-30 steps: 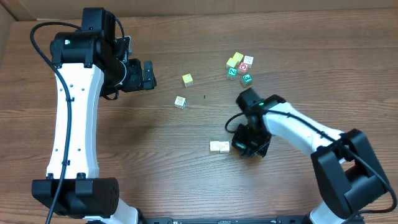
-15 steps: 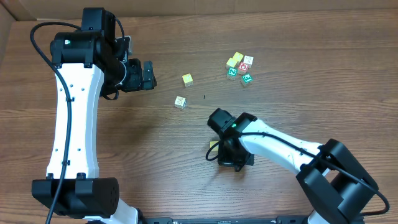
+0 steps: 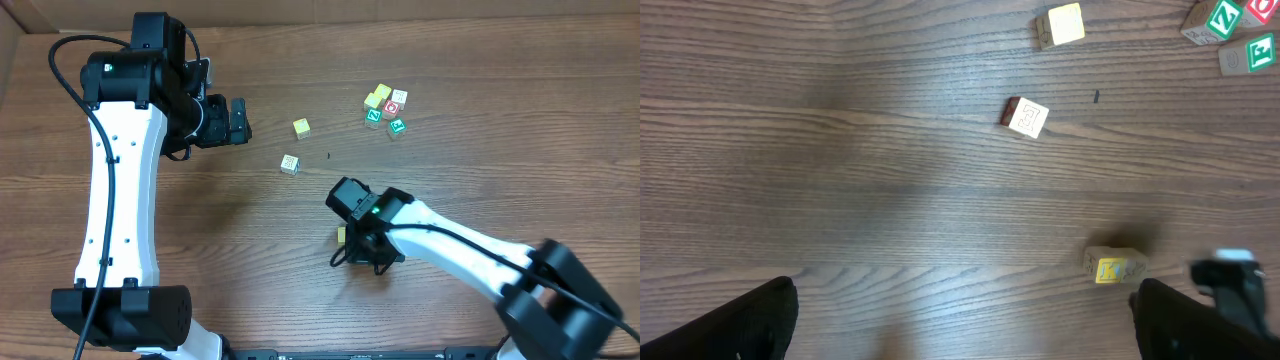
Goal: Flip 3 blocks
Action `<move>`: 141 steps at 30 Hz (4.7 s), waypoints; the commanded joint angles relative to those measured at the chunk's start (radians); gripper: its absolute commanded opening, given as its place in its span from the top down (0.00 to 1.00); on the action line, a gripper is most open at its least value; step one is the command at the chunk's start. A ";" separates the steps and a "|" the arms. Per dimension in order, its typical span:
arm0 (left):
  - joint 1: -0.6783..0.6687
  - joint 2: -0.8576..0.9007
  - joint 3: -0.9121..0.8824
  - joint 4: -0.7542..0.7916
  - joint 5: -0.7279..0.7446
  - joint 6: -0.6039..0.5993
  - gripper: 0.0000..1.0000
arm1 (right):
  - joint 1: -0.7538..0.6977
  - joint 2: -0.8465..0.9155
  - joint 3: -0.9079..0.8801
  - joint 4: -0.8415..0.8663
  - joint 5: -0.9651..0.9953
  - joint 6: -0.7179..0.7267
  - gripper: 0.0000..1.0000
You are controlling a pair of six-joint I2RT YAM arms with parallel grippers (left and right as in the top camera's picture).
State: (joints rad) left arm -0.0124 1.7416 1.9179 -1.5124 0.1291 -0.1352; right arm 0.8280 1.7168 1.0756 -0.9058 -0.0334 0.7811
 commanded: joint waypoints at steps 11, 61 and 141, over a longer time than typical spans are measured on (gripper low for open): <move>0.005 0.009 0.020 -0.001 -0.006 -0.010 0.00 | 0.014 -0.165 0.013 -0.012 0.059 -0.054 0.96; 0.005 0.009 0.020 -0.001 -0.006 -0.010 0.00 | 0.076 -0.115 -0.261 0.389 0.128 -0.023 0.96; 0.006 0.009 0.020 -0.001 -0.006 -0.010 0.00 | -0.593 -0.094 0.161 0.009 -0.099 -0.271 0.00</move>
State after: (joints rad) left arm -0.0124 1.7416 1.9179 -1.5124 0.1295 -0.1352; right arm 0.3061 1.6211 1.2209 -0.8631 -0.1036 0.6083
